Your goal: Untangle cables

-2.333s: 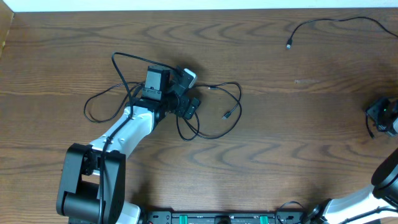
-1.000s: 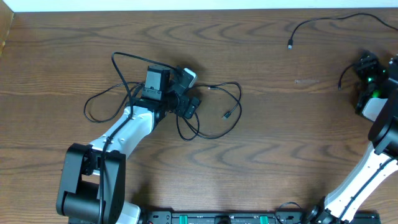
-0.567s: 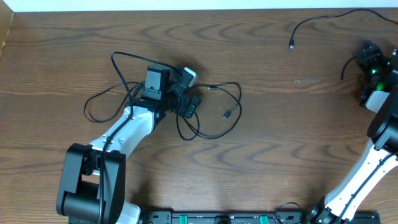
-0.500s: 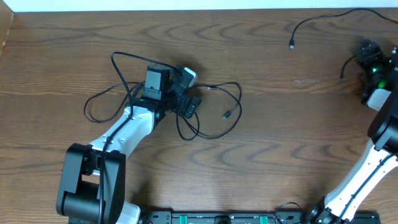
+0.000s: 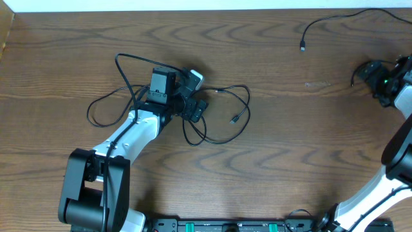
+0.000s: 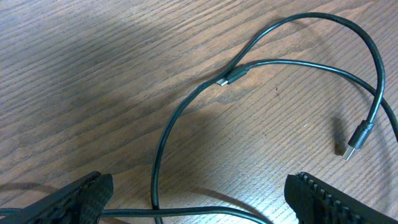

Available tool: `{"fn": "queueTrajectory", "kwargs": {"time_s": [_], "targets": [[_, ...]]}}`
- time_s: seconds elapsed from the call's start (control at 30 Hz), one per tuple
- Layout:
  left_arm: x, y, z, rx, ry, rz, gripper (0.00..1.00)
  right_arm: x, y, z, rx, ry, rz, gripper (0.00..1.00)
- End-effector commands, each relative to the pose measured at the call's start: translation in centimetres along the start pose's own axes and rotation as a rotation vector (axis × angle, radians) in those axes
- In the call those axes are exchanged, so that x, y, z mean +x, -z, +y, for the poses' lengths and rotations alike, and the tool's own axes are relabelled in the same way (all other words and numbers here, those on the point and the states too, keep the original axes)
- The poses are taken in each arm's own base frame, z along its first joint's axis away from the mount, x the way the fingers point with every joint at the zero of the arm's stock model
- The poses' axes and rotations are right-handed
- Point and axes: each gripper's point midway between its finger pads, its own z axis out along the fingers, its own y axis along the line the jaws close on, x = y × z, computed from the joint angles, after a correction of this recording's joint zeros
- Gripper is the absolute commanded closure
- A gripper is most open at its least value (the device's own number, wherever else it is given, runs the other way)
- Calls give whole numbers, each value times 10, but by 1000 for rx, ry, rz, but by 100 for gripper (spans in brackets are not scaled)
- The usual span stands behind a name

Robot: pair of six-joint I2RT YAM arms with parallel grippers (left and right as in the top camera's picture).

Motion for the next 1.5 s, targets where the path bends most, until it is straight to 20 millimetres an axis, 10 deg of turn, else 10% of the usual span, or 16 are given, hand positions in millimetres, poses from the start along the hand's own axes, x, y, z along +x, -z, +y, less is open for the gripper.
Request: {"fn": "queueTrajectory", "kwargs": {"time_s": [0.0,0.37,0.77,1.03,1.47], "targets": [[0,0,0,7,5,-2,7,-22,40,37,-19,172,-87,1],[0,0,0,6,5,-2,7,12,32,194,-308,435,-189,1],[0,0,0,7,5,-2,7,94,-23,282,-322,625,-293,1],[0,0,0,7,5,-2,7,116,-42,309,-411,647,-377,1],[0,0,0,6,5,-2,7,141,-87,289,-418,593,-373,1]]}}
